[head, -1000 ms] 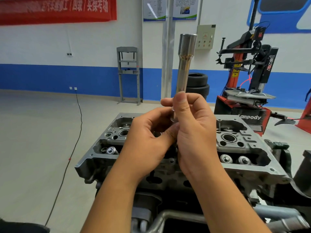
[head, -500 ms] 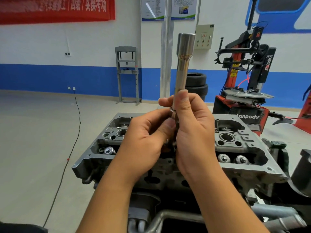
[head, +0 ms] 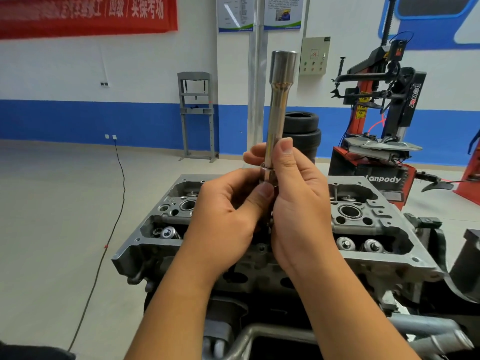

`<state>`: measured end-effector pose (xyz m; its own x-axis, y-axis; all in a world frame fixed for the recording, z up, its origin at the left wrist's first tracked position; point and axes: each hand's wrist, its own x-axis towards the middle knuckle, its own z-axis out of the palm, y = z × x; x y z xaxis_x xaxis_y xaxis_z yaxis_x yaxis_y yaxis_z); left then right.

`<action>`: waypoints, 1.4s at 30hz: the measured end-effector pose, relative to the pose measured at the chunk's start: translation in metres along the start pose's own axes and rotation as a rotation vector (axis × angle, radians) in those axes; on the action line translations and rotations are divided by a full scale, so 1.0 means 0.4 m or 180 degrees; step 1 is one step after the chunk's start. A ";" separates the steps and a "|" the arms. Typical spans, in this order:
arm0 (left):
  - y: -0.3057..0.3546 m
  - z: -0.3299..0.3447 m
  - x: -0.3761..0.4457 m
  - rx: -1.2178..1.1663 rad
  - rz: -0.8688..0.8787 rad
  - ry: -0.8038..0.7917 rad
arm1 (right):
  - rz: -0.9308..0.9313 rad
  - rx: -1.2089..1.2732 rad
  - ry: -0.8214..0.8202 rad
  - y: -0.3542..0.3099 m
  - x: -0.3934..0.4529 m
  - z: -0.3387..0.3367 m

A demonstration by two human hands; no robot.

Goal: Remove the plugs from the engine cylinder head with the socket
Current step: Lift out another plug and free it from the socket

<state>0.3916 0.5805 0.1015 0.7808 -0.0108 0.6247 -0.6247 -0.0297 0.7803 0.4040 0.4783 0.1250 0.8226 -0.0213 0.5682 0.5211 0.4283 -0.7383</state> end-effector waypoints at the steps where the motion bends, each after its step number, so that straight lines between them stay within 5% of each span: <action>1: -0.002 0.003 0.000 0.0052 0.0050 0.0104 | 0.0019 0.0049 -0.0009 0.000 -0.001 0.001; 4: -0.008 0.006 0.000 0.0289 0.0182 0.0323 | -0.0043 0.0065 -0.0038 -0.001 -0.003 0.004; 9: 0.002 -0.004 -0.003 -0.0098 -0.0023 -0.0130 | -0.0159 -0.0104 -0.0028 0.001 -0.001 0.000; 16: -0.005 -0.001 -0.003 0.0220 0.0166 0.0316 | -0.0049 0.0024 0.0021 -0.003 -0.004 0.003; 21: 0.001 -0.007 -0.001 -0.0207 -0.0024 -0.0230 | -0.0056 -0.0061 0.0131 -0.001 0.001 0.001; 27: -0.006 -0.005 0.000 0.0309 0.0063 0.0289 | -0.0096 0.0115 -0.0047 -0.004 -0.006 0.003; 31: 0.000 -0.010 0.000 -0.0128 0.0000 -0.0204 | -0.0111 -0.0018 0.0029 -0.006 -0.005 0.002; 37: -0.006 -0.009 0.004 0.0043 -0.0053 0.0141 | 0.0082 0.0140 0.0056 -0.007 -0.003 0.003; 42: 0.012 -0.004 0.001 -0.0054 -0.0133 -0.0208 | -0.0039 0.0029 0.0080 0.000 0.001 0.001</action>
<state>0.3889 0.5820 0.1054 0.8049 -0.0751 0.5886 -0.5911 -0.0145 0.8065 0.4041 0.4786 0.1254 0.8218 -0.0493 0.5677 0.5290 0.4362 -0.7279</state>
